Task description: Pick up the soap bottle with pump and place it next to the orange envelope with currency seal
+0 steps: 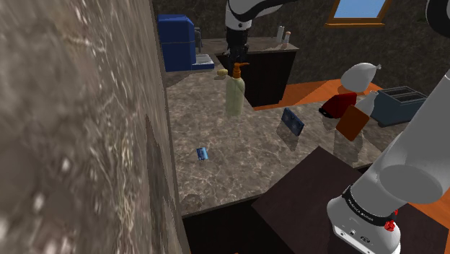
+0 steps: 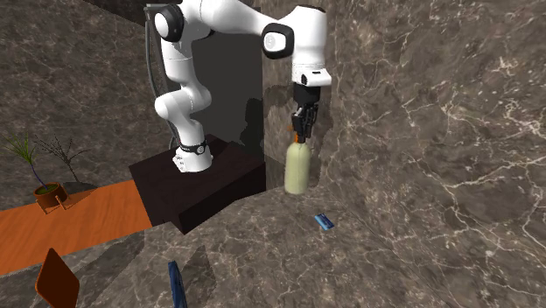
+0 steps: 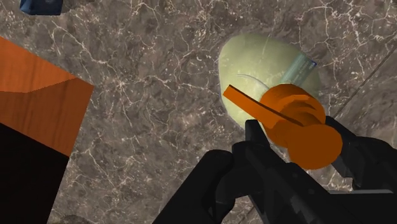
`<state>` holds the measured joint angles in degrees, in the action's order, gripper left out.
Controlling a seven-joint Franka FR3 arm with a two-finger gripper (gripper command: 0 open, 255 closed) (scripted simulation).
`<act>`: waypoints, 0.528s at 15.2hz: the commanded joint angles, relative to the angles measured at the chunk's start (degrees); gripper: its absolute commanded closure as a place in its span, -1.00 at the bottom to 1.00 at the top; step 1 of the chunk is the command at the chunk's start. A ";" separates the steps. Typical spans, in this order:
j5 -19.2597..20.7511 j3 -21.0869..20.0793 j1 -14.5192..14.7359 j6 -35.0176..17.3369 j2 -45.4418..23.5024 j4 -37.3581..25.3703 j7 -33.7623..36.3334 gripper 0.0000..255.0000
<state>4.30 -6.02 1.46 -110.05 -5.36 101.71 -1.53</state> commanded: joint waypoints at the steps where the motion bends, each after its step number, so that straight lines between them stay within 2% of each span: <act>1: -0.05 -0.02 0.02 1.63 0.14 -1.49 -0.09 1.00; 8: -0.16 -0.07 0.07 6.99 0.22 -6.78 -0.40 1.00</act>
<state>4.17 -6.08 1.54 -103.87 -5.39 95.50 -1.87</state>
